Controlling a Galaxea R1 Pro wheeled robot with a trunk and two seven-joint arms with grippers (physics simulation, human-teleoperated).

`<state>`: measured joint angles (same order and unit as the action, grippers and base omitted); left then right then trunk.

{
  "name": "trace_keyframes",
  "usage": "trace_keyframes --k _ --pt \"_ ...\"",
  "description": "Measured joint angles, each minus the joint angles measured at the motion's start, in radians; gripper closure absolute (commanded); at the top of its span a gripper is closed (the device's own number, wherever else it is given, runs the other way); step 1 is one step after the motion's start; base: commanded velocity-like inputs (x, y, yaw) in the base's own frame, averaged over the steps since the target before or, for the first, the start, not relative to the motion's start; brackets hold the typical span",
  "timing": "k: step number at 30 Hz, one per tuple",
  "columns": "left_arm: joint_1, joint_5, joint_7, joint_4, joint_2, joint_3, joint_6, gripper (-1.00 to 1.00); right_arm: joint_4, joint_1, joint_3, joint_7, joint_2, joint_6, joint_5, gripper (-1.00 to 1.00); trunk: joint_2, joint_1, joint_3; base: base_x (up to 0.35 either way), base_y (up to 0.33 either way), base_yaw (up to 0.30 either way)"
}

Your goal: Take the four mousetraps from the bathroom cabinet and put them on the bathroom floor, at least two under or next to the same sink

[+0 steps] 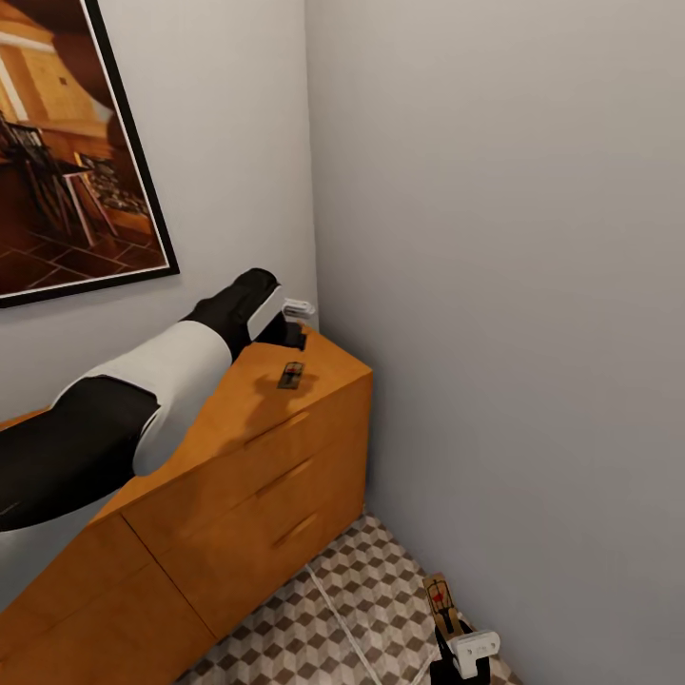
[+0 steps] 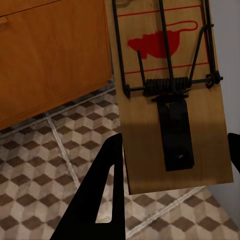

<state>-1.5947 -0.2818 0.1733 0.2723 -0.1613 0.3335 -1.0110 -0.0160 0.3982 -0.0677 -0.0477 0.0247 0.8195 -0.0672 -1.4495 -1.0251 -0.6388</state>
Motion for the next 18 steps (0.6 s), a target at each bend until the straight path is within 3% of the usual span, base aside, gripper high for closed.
trace_keyframes --k 6,18 --pt "0.000 0.000 0.024 0.000 0.000 0.020 0.000 -1.00 0.000 0.000 0.000 0.000 0.000 0.000 0.000 1.00 0.000 0.000 0.000 0.000 0.000 0.000" --pt "0.000 0.000 0.026 0.002 0.000 0.022 -0.001 -1.00 0.000 0.000 0.000 0.000 0.000 0.000 0.000 1.00 0.000 0.000 0.000 0.000 0.000 0.000"
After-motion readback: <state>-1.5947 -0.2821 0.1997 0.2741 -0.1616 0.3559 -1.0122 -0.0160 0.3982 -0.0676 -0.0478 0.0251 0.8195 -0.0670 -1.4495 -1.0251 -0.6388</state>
